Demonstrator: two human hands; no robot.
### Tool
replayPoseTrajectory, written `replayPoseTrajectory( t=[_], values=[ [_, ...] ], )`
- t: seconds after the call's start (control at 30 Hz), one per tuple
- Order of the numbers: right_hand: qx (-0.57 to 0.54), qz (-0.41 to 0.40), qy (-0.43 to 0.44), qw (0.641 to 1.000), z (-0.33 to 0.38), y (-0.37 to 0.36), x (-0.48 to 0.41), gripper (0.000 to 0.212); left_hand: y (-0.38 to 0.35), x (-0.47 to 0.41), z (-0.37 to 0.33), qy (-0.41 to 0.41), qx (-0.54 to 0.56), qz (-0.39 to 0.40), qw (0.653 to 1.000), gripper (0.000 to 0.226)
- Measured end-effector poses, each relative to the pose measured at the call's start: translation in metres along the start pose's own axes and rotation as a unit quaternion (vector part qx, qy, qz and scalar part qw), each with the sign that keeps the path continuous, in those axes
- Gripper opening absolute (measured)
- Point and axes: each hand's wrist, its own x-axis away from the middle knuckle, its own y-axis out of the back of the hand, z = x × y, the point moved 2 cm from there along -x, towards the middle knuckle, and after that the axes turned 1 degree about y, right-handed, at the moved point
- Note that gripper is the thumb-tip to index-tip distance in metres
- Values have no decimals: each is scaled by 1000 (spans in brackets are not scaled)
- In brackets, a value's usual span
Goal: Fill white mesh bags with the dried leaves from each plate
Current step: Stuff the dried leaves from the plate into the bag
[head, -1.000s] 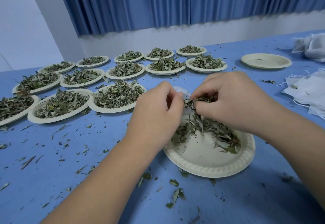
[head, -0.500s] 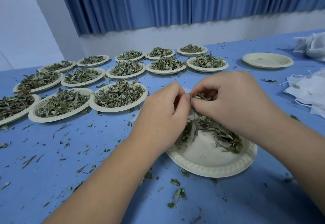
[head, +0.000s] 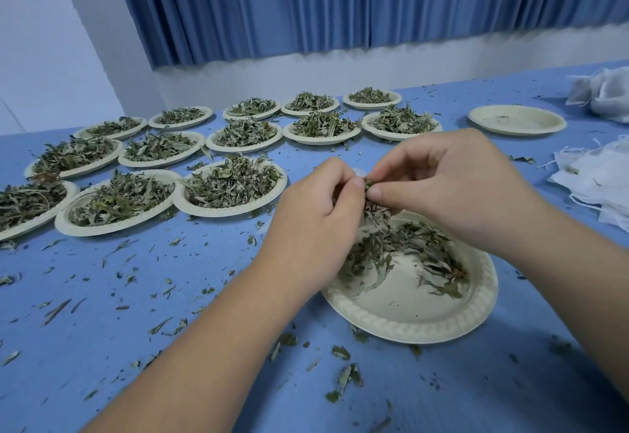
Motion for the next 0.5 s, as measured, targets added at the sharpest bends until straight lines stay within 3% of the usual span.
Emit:
replayPoseTrajectory(
  t=[0.33, 0.5],
  values=[
    [-9, 14, 8, 1000, 1, 0, -2, 12, -2, 0, 1, 18, 61, 17, 998, 24],
    [-46, 23, -54, 997, -9, -1, -5, 12, -3, 1, -2, 8, 138, 36, 990, 24]
  ],
)
